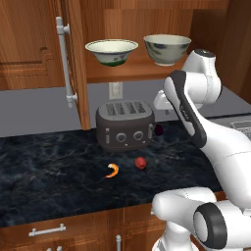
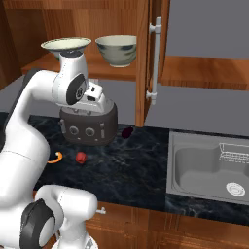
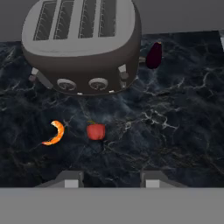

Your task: Pick both bowls and place them on the counter. Then place the bell pepper in one bowl and place the shrimp in the other bowl.

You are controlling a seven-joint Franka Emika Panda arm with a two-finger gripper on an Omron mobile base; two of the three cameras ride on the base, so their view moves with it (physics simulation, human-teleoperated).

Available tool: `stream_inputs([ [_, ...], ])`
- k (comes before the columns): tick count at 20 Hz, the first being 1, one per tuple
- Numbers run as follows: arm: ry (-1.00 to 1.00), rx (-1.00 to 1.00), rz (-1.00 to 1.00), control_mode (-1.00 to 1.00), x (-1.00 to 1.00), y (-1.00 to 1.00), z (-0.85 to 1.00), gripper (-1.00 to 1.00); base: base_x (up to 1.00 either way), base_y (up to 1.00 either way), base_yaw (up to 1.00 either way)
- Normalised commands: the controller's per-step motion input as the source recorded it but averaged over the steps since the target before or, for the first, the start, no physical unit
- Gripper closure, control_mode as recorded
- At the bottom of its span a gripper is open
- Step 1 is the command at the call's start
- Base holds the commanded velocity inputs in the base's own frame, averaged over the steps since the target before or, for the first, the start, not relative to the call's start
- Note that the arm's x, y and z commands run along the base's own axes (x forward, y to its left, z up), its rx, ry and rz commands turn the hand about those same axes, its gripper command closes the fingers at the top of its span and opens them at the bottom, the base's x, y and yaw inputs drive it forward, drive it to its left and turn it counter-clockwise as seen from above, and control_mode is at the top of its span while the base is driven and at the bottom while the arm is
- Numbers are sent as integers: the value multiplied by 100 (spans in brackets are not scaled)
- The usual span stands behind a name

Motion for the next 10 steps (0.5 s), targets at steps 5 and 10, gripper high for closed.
stream_inputs([
  [5, 1, 0, 0, -100, 0, 5, -5, -100, 0, 0, 0],
  [10, -4, -10, 8, -100, 2, 18, 0, -100, 0, 0, 0],
])
